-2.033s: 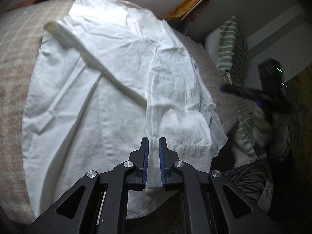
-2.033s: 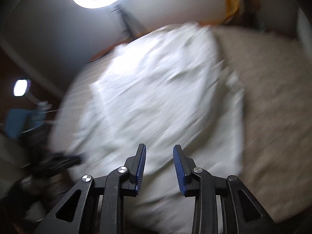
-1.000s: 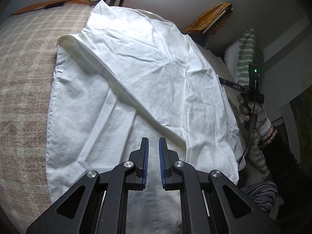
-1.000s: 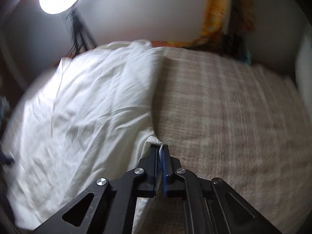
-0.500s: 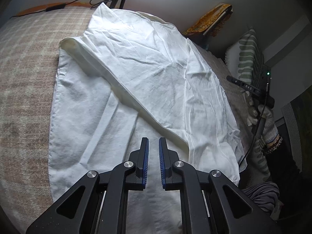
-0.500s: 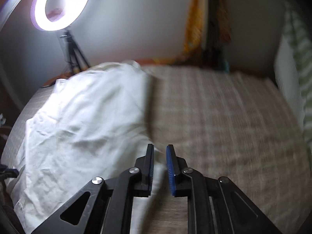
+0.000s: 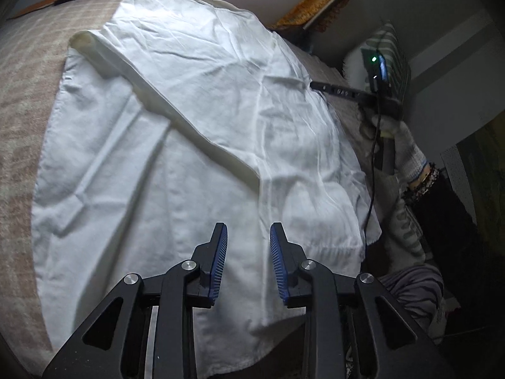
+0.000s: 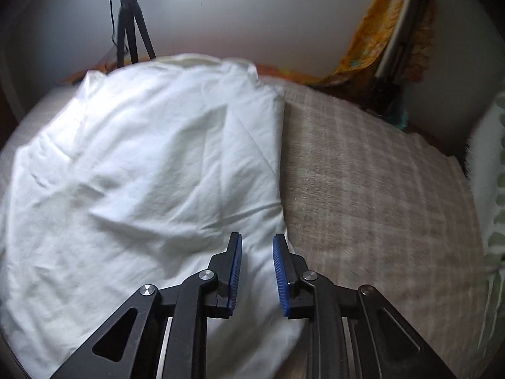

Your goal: Fold small clothes

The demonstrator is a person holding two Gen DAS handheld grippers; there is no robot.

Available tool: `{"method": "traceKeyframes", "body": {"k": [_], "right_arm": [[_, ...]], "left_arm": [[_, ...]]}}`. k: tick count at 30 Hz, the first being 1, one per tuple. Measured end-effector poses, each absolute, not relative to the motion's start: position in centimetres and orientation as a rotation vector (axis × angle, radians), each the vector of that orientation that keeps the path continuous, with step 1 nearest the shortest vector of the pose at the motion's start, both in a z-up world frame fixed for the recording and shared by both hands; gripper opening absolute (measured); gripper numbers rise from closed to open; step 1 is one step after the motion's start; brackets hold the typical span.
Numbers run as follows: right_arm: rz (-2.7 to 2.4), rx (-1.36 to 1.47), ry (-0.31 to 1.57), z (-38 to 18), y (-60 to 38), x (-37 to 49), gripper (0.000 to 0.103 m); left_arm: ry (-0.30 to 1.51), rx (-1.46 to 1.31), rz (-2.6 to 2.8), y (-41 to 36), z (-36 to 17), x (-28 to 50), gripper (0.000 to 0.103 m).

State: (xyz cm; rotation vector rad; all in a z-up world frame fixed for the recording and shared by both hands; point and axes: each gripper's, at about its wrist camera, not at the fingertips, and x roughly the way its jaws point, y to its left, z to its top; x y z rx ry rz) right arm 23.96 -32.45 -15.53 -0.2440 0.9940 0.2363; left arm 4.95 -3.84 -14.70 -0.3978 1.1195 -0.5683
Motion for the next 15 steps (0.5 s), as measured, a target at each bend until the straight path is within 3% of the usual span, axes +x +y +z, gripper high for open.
{"method": "traceKeyframes", "body": {"k": [7, 15], "right_arm": [[0.357, -0.115, 0.994, -11.0, -31.7, 13.9, 0.032], [0.569, 0.162, 1.154, -12.1, -28.7, 2.1, 0.038]], "left_arm": [[1.141, -0.416, -0.612, -4.6, -15.5, 3.8, 0.027], [1.174, -0.530, -0.659, -4.1, -16.3, 2.7, 0.027]]}}
